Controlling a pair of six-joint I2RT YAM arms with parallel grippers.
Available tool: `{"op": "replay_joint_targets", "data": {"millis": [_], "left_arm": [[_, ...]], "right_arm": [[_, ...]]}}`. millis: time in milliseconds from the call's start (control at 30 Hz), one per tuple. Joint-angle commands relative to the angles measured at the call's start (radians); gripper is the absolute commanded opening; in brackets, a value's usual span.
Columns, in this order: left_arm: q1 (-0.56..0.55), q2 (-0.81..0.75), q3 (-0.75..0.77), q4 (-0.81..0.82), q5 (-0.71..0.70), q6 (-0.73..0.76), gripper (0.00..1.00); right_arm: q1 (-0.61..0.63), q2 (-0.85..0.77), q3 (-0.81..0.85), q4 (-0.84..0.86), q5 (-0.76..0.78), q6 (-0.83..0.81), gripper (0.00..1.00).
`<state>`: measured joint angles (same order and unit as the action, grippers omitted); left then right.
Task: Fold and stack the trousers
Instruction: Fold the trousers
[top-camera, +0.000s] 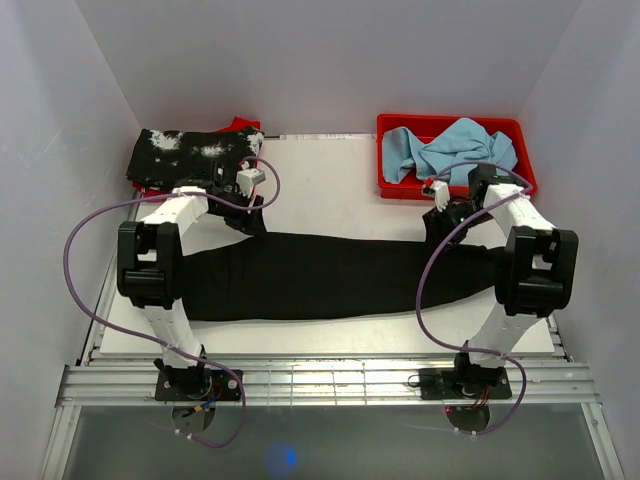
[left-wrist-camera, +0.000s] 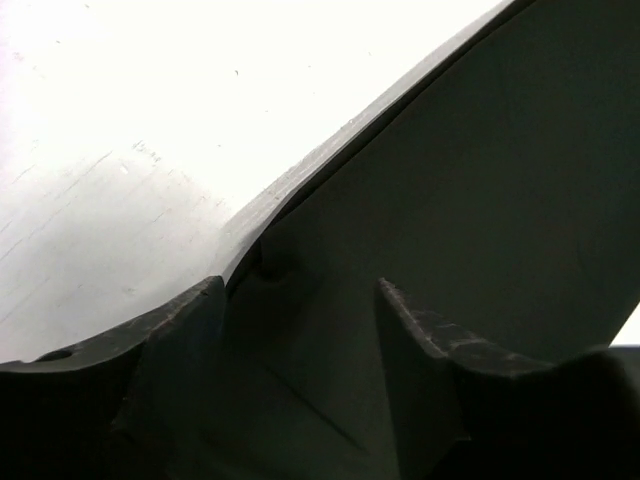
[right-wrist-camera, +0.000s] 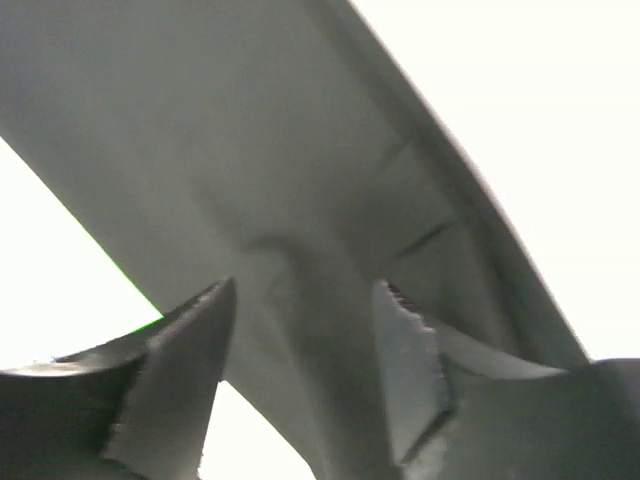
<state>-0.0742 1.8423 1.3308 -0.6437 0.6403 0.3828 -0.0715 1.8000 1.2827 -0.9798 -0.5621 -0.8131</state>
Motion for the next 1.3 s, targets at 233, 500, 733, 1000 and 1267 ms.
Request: {"op": "replay_joint_targets", "data": {"millis": [233, 500, 733, 1000, 1267], "left_arm": [[-0.006, 0.075, 0.039, -0.014, 0.125, 0.200, 0.59], [-0.006, 0.037, 0.038, -0.036, 0.174, 0.249, 0.26], [-0.016, -0.126, -0.066, -0.031, 0.219, 0.327, 0.00], [-0.102, -0.327, -0.330, -0.017, 0.112, 0.542, 0.00], [-0.200, -0.382, -0.574, 0.122, -0.040, 0.611, 0.00]], "right_arm": [[0.122, -0.229, 0.096, 0.448, -0.004, 0.190, 0.98], [0.160, -0.257, 0.026, 0.808, 0.042, 0.446, 0.90], [0.206, -0.122, 0.185, 0.623, -0.157, 0.466, 0.90], [0.309, -0.050, 0.176, 0.659, -0.229, 0.571, 0.50], [0.427, 0.077, 0.198, 0.652, -0.251, 0.650, 0.25]]}}
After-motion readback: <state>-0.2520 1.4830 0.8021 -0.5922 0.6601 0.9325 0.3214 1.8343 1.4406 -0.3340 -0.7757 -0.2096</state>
